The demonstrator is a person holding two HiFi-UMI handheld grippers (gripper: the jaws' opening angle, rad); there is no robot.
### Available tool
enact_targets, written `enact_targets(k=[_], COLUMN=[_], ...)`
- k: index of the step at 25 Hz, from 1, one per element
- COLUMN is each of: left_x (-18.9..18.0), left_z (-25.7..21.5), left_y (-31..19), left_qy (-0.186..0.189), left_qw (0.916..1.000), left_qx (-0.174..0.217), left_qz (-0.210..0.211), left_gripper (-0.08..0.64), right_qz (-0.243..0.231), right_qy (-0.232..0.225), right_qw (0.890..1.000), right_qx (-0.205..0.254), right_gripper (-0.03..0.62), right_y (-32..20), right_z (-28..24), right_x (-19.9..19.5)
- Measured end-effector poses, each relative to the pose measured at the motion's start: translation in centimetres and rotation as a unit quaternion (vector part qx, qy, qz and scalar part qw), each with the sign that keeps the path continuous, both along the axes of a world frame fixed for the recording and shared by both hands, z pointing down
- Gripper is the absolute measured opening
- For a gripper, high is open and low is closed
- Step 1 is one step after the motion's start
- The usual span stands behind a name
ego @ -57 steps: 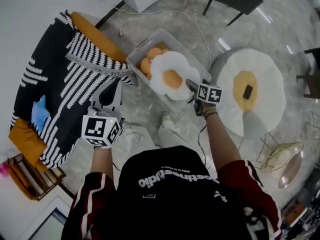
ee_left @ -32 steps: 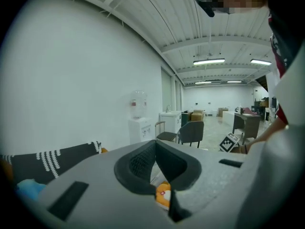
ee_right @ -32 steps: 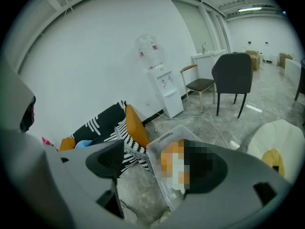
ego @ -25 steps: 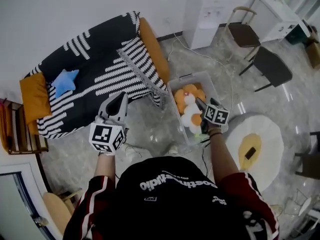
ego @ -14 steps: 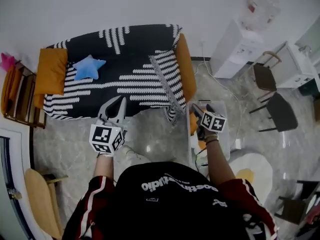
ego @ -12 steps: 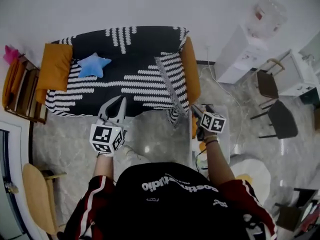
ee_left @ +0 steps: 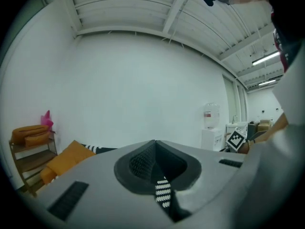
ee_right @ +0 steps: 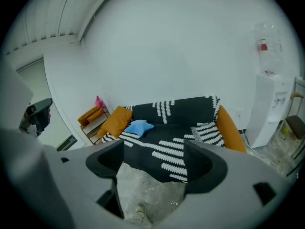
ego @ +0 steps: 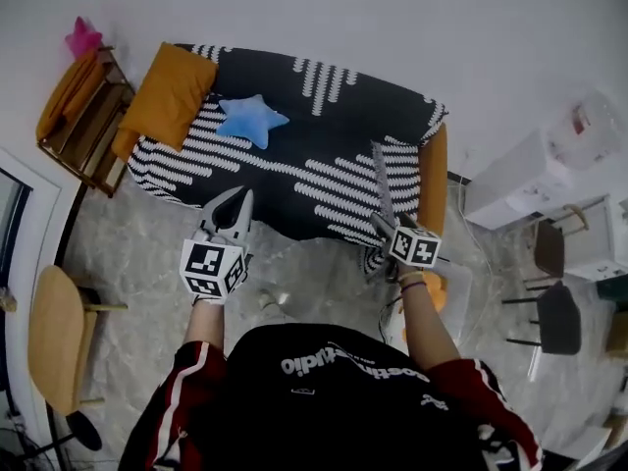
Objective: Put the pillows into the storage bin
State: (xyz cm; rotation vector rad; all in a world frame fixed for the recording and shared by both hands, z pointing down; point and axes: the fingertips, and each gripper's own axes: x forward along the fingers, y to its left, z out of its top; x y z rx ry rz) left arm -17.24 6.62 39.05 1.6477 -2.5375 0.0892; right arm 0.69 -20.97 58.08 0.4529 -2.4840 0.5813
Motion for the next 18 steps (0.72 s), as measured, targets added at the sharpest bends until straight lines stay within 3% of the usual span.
enact_targets(k=[9, 18], left_x=[-10.3, -16.1], left_z=[-0.9, -0.8], left_y=[6.9, 11.3], left_qy=[-0.003, 0.004], left_qw=[0.9986, 0.9960], left_qx=[0.014, 0.031], left_qz=[-0.050, -0.083], left_gripper=[0.003, 0.003], right_qz=[-0.067, -0.109], right_qy=[-0.006, 0.001], right_qw=[0.998, 0.994], right_qx=[0.005, 0.012], right_gripper=[0.382, 0.382], right_y=[6.8, 10.9], right_z=[-1.1, -1.5], right_x=[-14.3, -22.3])
